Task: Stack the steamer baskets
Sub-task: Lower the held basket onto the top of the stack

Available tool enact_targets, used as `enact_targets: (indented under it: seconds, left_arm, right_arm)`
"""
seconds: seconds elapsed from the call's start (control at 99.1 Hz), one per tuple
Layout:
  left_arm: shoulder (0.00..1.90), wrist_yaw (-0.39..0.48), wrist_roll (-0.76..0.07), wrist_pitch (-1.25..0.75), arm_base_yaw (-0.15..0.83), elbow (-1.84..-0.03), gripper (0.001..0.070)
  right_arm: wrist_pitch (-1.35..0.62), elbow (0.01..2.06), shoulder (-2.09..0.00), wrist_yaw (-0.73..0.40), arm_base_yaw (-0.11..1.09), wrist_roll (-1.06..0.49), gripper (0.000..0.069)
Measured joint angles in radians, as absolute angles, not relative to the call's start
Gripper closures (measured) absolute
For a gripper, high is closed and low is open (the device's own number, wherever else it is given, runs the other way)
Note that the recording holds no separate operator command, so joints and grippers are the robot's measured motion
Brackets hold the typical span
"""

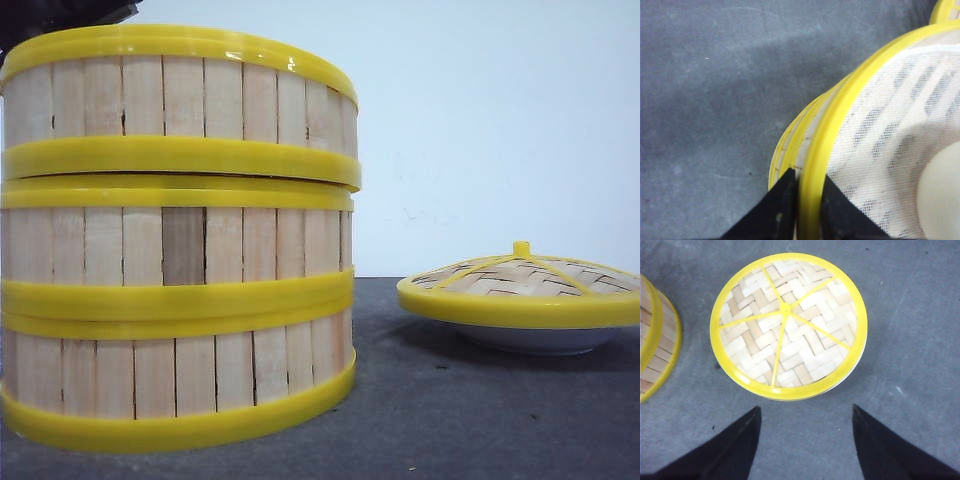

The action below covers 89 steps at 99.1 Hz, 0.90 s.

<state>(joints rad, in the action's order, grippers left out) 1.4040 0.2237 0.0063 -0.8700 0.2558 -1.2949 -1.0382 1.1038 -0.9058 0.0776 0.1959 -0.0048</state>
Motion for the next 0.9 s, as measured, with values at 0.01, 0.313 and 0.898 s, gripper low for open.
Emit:
enact_targets:
  seconds: [0.01,0.313,0.898]
  left_arm:
    - [1.404,0.224,0.006,-0.870,0.256,-1.295,0.0682]
    - [1.398,0.213,0.007,-0.898,0.255,-1.295,0.0682]
    - [1.398,0.173,0.003,-0.895,0.255,-1.295,0.0517]
  right_arm:
    - [-1.038,1.104,-0.906,0.078,0.196,-0.005,0.0342]
    - [-1.036,1.104,-0.906,0.078,0.196,-0.005,0.0342]
    - [-1.029,1.104,-0.906,0.077,0.196,-0.005,0.0342]
